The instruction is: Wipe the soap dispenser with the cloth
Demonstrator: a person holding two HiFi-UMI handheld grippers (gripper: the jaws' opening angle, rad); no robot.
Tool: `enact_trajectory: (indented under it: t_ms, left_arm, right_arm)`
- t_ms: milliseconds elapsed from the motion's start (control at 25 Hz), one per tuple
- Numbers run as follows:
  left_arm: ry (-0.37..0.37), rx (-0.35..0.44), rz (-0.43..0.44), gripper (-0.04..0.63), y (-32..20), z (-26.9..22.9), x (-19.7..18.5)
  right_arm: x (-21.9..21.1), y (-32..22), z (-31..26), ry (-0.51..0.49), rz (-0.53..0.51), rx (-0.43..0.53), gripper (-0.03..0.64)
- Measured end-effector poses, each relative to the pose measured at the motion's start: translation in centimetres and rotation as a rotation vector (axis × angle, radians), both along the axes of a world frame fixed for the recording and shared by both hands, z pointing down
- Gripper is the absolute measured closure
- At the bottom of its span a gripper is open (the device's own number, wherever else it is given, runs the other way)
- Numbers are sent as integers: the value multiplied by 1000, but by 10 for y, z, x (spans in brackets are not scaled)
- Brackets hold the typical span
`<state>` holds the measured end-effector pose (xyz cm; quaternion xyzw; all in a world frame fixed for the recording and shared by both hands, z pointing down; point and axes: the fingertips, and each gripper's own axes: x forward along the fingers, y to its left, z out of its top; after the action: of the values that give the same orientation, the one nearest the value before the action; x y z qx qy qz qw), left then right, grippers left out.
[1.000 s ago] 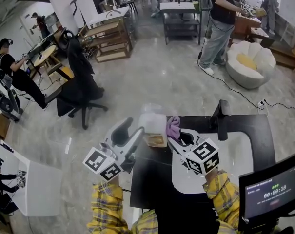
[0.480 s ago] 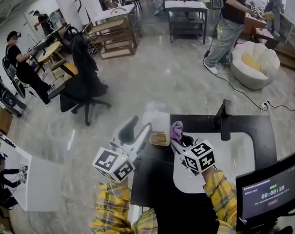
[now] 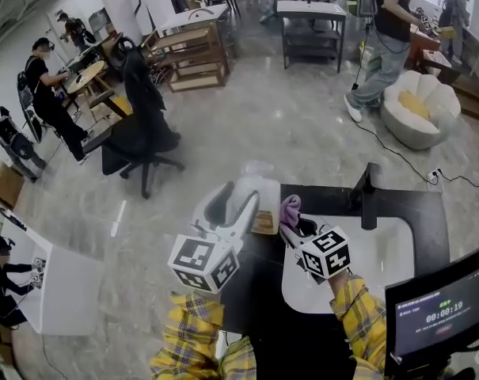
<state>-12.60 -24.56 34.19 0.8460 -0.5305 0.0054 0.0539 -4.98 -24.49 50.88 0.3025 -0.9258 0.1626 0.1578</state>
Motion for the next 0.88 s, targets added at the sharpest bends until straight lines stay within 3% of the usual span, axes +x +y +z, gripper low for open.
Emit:
enact_trajectory:
  t_ms: [240, 440, 560, 720, 880]
  left_arm:
    - [-65, -40, -48, 402, -7, 4, 12]
    - [-74, -33, -180, 400, -14, -3, 14]
    - [-130, -8, -265, 400, -17, -6, 20]
    - [-181, 0, -318, 402, -23, -2, 27]
    - [-185, -3, -358, 402, -29, 2, 22]
  right_arm:
    - [2, 2, -7, -7, 8, 20, 537]
    - [3, 8, -21, -20, 10, 38, 537]
    - [6, 9, -26, -23, 13, 48, 537]
    - [11, 7, -26, -27, 25, 55, 537]
    - [12, 6, -28, -31, 31, 61, 537]
